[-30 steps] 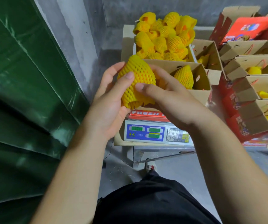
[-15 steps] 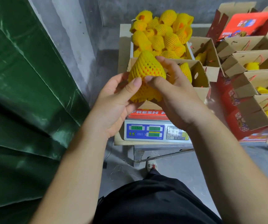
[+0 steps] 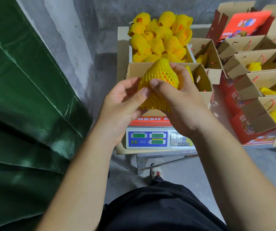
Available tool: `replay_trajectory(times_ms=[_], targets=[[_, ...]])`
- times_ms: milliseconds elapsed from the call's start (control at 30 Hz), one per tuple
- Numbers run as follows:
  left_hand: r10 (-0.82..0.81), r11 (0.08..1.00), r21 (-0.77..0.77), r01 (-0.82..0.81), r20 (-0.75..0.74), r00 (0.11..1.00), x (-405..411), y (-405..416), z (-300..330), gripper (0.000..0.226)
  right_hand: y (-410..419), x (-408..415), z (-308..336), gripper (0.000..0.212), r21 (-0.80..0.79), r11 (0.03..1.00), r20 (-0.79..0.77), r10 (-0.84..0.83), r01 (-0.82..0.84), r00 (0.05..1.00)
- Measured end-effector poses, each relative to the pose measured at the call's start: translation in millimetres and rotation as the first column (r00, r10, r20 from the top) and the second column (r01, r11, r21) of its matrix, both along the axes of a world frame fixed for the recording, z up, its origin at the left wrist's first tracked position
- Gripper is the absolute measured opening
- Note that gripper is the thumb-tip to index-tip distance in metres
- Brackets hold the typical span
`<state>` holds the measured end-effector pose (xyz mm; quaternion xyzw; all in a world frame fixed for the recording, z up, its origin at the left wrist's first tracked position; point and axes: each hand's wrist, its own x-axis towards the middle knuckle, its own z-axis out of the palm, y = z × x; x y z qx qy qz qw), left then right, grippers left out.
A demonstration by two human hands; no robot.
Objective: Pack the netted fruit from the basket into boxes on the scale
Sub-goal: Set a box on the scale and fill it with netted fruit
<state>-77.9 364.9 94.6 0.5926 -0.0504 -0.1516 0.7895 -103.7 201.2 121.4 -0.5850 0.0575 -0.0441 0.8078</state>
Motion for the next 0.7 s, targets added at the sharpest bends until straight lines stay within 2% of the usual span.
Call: replay_trajectory(times_ms=[100, 167, 233, 267, 333, 400, 433, 467, 533, 633, 700], targets=[[0.159, 0.982, 0.107, -0.153, -0.055, 0.986, 6, 8, -6, 0.027, -7, 7, 6, 0.053, 0.048, 0.984, -0.022, -0.168, 0.169, 0.985], [0.263, 0.961, 0.122, -0.249, -0.11, 0.959, 9, 16, -9, 0.017, -18, 9, 15, 0.046, 0.049, 0.964, -0.029, -0.261, 0.262, 0.965], [0.301, 0.951, 0.119, -0.285, -0.149, 0.942, 11, 21, -9, 0.015, -32, 10, 15, 0.04, 0.02, 0.955, -0.019, -0.296, 0.296, 0.955], [0.301, 0.951, 0.122, -0.284, -0.156, 0.941, 11, 22, -8, 0.014, -35, 12, 14, 0.039, 0.077, 0.955, -0.05, -0.285, 0.288, 0.957], [0.277, 0.957, 0.128, -0.259, -0.155, 0.948, 11, 21, -8, 0.014, -37, 11, 12, 0.041, 0.168, 0.958, -0.1, -0.216, 0.231, 0.971], [0.224, 0.967, 0.15, -0.204, -0.132, 0.966, 10, 20, -7, 0.015, -32, 9, 6, 0.041, 0.105, 0.973, -0.098, -0.195, 0.206, 0.976], [0.189, 0.971, 0.17, -0.169, -0.108, 0.976, 9, 18, -7, 0.015, -25, 7, 4, 0.038, 0.022, 0.976, -0.072, -0.213, 0.215, 0.974], [0.146, 0.973, 0.191, -0.129, -0.078, 0.986, 9, 18, -7, 0.017, -18, 8, 3, 0.032, 0.015, 0.973, -0.07, -0.227, 0.228, 0.971], [0.029, 0.976, 0.216, -0.025, -0.017, 0.999, 7, 16, -5, 0.027, -1, 9, 3, 0.022, 0.08, 0.982, -0.116, -0.164, 0.174, 0.98], [-0.152, 0.972, 0.186, 0.141, 0.044, 0.987, 5, 13, -4, 0.049, 14, 9, -2, 0.023, 0.025, 0.995, -0.064, -0.092, 0.094, 0.994], [-0.146, 0.971, 0.206, 0.124, 0.092, 0.985, 4, 12, -5, 0.053, 19, 10, -2, 0.024, 0.004, 0.999, -0.045, -0.051, 0.051, 0.998]])
